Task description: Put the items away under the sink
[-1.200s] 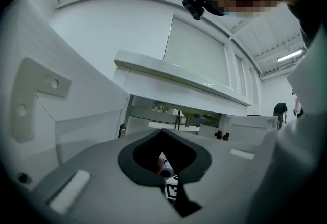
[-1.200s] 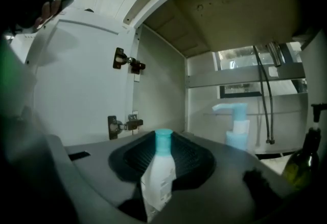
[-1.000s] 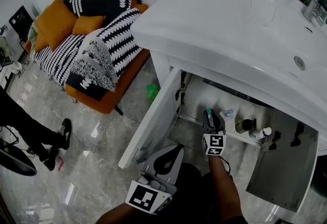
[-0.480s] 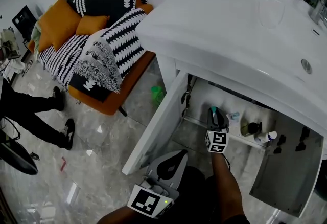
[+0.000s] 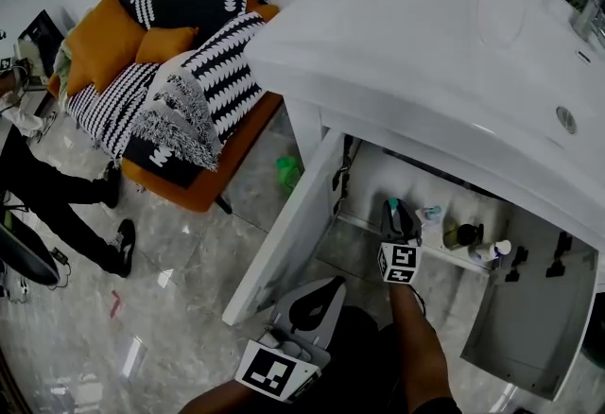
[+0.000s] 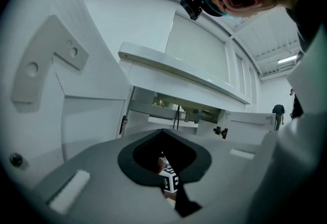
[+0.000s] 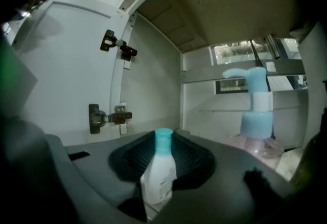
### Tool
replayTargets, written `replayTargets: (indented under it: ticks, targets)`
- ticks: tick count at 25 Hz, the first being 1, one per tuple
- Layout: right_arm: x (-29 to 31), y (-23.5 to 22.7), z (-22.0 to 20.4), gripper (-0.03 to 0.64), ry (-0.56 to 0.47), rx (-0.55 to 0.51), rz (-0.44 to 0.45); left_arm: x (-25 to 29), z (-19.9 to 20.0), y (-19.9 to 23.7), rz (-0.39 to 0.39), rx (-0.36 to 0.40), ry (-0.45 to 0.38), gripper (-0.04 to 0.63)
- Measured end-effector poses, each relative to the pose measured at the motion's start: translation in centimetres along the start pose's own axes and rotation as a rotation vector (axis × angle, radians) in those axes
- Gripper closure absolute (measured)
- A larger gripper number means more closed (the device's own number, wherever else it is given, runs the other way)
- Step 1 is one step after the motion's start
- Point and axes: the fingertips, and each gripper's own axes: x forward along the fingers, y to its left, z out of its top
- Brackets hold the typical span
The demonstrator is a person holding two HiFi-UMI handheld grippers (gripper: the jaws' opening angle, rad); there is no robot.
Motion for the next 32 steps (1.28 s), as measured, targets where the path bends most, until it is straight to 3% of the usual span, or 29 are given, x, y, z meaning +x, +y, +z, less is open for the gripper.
replayTargets:
  ticks: [8, 13, 17, 32]
  targets:
    - [-0.2, -0.2, -0.3, 0.505, 0.022, 0.01, -0.012, -0.5, -0.9, 0.1, 0.016, 0.001, 0.026, 0.588]
    - [-0.3, -0.2, -0.1, 0.489, 0.029, 0.017, -0.006, -0.4, 0.3, 0.2, 0.017, 0.021, -0.024, 0.588]
    - [-0.5, -0.2, -0.1, 0.479, 0.036, 0.027, -0.012, -0.6, -0.3, 0.2, 0.032, 0.019, 0.006, 0.588]
    - [-4.0, -0.8, 2.2, 0.449, 0.01, 0.059, -0.02, 0.0, 0.4, -0.8, 0.02, 0.026, -0.022, 0.588]
